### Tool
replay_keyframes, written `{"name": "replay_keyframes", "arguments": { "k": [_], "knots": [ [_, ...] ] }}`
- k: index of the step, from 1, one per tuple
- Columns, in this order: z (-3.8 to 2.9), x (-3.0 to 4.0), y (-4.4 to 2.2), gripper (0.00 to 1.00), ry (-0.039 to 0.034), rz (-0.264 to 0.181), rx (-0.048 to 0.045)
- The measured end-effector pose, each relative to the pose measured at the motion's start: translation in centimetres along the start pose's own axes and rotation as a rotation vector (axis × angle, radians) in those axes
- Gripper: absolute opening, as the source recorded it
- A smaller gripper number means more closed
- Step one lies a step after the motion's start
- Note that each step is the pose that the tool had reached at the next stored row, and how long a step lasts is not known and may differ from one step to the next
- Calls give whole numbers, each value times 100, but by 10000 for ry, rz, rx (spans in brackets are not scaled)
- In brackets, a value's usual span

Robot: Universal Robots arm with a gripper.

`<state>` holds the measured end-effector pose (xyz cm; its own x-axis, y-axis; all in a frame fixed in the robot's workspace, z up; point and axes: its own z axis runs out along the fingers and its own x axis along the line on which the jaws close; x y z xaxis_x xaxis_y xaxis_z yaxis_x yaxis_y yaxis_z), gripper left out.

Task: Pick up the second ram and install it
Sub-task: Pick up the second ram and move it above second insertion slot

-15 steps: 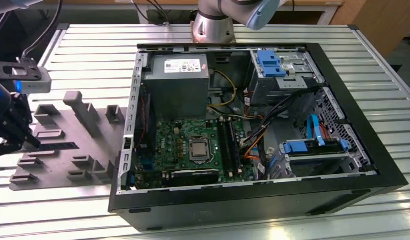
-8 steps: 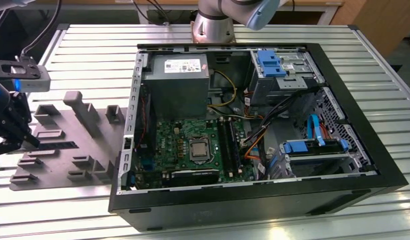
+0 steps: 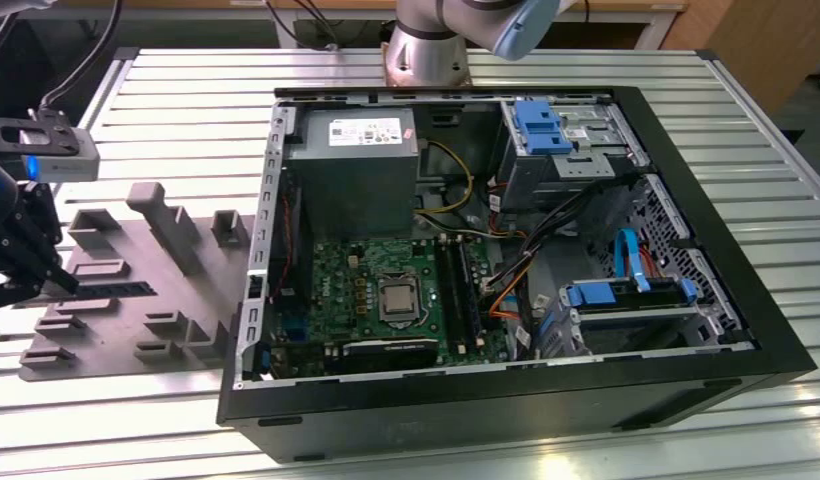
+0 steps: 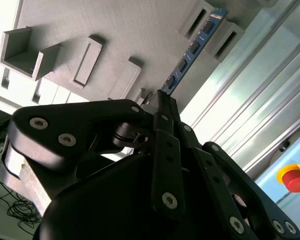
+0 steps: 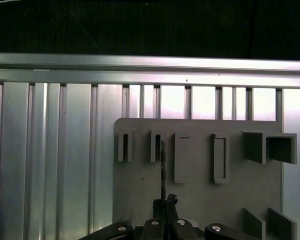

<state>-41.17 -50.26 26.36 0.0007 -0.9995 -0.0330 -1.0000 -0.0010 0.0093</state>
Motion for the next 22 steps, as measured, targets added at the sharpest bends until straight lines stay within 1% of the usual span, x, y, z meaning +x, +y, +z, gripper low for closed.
{"name": "replay_keyframes", "arguments": {
  "k": [10,22],
  "knots": [
    [-27,-1,0,11,1,0,7],
    [-92,-3,1,11,0,-1,12]
  ]
}}
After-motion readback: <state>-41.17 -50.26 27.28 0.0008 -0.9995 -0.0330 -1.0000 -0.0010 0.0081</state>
